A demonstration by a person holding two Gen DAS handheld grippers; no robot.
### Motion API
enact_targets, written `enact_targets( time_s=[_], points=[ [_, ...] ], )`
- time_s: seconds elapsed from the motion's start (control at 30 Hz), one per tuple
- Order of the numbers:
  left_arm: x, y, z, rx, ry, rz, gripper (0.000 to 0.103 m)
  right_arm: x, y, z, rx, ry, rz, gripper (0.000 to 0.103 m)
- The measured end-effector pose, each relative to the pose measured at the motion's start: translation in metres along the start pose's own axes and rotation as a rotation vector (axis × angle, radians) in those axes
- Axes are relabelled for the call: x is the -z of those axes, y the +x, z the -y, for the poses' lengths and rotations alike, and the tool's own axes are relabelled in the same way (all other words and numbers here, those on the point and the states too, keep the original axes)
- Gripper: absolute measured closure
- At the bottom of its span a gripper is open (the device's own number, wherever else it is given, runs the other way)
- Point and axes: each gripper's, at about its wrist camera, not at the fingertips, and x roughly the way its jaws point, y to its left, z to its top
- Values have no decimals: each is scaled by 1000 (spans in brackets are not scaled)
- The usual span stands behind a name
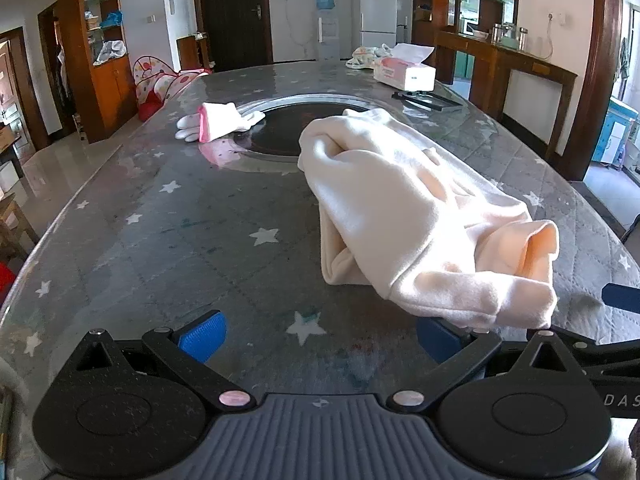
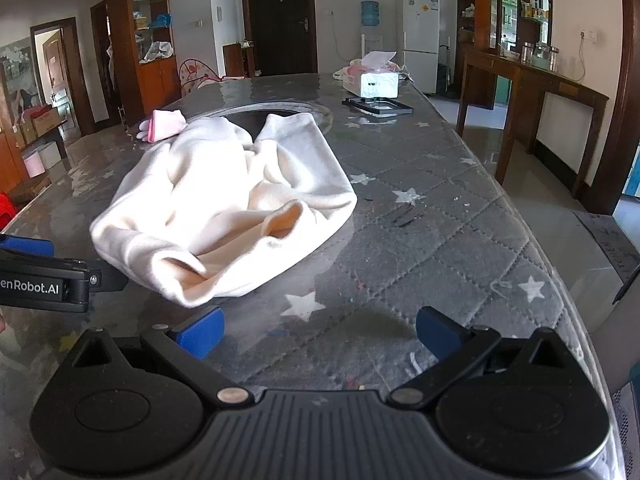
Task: Fold clothes
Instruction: 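Move both grippers toward the crumpled cream sweatshirt on the table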
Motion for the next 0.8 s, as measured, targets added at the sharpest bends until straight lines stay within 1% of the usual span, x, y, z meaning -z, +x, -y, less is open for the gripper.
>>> enact_targets(
  time_s=[0.2, 0.4, 0.6, 0.7, 0.8],
  points=[
    [1, -16, -2, -1, -11, 14, 0, 2, -13, -3, -7, 9, 0, 0],
    [4, -32, 1, -11, 19, 31, 0, 3, -27, -5, -13, 25, -4, 0],
    [6, -43, 0, -6, 14, 32, 0, 3, -37, -8, 9, 37, -20, 0],
    [6, -47, -2, -3, 6, 37, 0, 2, -41, -6, 13, 84, -32, 0],
    [5, -50, -4, 0, -6, 34, 0, 1, -44, -5, -3, 144, -49, 0]
  ],
)
